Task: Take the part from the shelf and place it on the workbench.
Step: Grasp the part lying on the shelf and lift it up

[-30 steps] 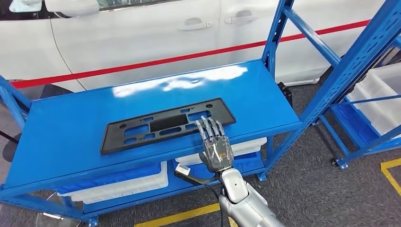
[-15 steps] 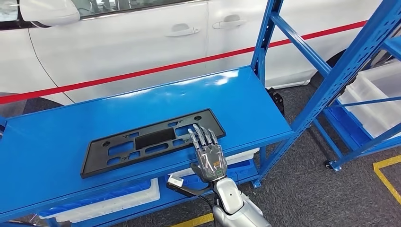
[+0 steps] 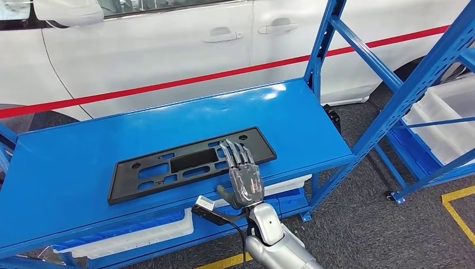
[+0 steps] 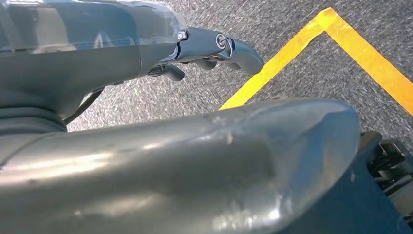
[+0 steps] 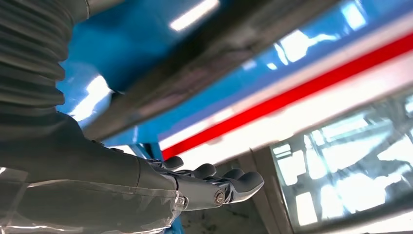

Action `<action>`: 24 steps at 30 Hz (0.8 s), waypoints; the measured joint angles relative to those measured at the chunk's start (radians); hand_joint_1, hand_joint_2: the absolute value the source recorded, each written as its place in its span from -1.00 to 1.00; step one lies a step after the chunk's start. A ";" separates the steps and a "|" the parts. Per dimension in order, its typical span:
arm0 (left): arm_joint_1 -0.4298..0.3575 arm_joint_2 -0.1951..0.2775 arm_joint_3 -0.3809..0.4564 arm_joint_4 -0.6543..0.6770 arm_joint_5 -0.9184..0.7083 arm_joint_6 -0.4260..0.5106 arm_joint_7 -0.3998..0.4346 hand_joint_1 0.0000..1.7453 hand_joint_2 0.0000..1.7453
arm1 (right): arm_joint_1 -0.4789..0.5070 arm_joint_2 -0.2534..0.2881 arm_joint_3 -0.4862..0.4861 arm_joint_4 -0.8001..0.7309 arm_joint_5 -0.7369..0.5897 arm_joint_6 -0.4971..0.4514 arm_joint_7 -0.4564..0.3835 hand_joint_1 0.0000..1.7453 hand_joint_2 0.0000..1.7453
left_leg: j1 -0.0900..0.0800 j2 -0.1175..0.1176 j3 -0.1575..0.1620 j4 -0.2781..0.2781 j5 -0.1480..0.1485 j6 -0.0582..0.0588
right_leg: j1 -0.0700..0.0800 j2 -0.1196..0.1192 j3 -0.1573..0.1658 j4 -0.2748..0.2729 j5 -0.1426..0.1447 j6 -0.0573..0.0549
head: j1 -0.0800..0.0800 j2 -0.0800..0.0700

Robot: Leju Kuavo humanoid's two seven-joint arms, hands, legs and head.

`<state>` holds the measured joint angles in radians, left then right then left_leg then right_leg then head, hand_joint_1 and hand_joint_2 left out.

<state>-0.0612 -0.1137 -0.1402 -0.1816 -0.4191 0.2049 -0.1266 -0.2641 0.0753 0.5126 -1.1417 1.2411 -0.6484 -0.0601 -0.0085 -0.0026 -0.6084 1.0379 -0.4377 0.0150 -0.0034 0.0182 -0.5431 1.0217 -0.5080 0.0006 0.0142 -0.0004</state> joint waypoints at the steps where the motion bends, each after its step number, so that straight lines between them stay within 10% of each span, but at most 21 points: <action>1: 0.001 0.000 0.002 0.000 0.001 0.001 -0.001 -1.00 -1.00 | -0.004 -0.003 0.004 -0.020 -0.012 0.004 -0.004 -1.00 1.00 | 0.000 -0.001 0.000 0.000 0.000 0.001 | 0.000 -0.001 0.000 0.000 0.000 0.000 | 0.000 0.000; 24: 0.000 0.000 0.025 0.000 -0.015 0.007 -0.005 -1.00 -1.00 | -0.037 -0.061 0.070 -0.132 -0.072 0.157 0.013 -1.00 1.00 | 0.000 -0.005 0.000 0.000 0.001 0.002 | 0.000 -0.004 0.002 -0.001 -0.001 0.001 | 0.000 0.000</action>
<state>-0.0608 -0.1142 -0.1156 -0.1816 -0.4343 0.2117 -0.1317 -0.3007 0.0147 0.5824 -1.2736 1.1691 -0.4913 -0.0470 -0.0086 -0.0071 -0.6089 1.0381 -0.4371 0.0172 -0.0037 0.0142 -0.5409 1.0203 -0.5087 0.0018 0.0141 -0.0003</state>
